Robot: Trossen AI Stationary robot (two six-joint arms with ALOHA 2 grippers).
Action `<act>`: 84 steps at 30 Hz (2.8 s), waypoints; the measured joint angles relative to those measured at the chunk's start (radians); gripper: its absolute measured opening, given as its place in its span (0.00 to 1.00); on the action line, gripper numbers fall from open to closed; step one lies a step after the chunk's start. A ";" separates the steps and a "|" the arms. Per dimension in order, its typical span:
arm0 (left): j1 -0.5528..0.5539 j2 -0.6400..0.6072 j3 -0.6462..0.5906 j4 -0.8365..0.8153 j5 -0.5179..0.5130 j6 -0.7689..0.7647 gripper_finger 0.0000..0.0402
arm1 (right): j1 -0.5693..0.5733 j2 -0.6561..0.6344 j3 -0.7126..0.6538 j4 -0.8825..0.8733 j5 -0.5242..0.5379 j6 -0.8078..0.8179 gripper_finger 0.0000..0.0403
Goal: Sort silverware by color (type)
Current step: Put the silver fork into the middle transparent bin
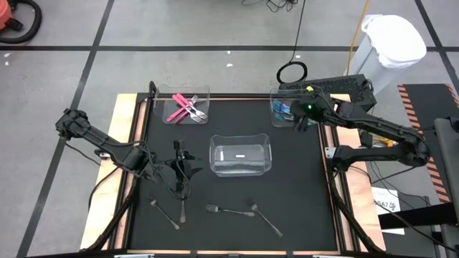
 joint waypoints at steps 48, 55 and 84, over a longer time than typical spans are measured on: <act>-0.006 0.119 0.000 0.132 0.194 -0.066 0.41 | 1.078 0.509 0.292 -0.116 -0.072 1.030 0.63; -0.041 0.127 0.000 0.186 0.234 -0.124 0.41 | 1.157 0.681 0.389 -0.162 -0.132 1.161 0.63; -0.167 0.214 0.000 0.337 0.129 -0.235 0.41 | 1.197 0.990 0.394 0.024 -0.095 1.353 0.63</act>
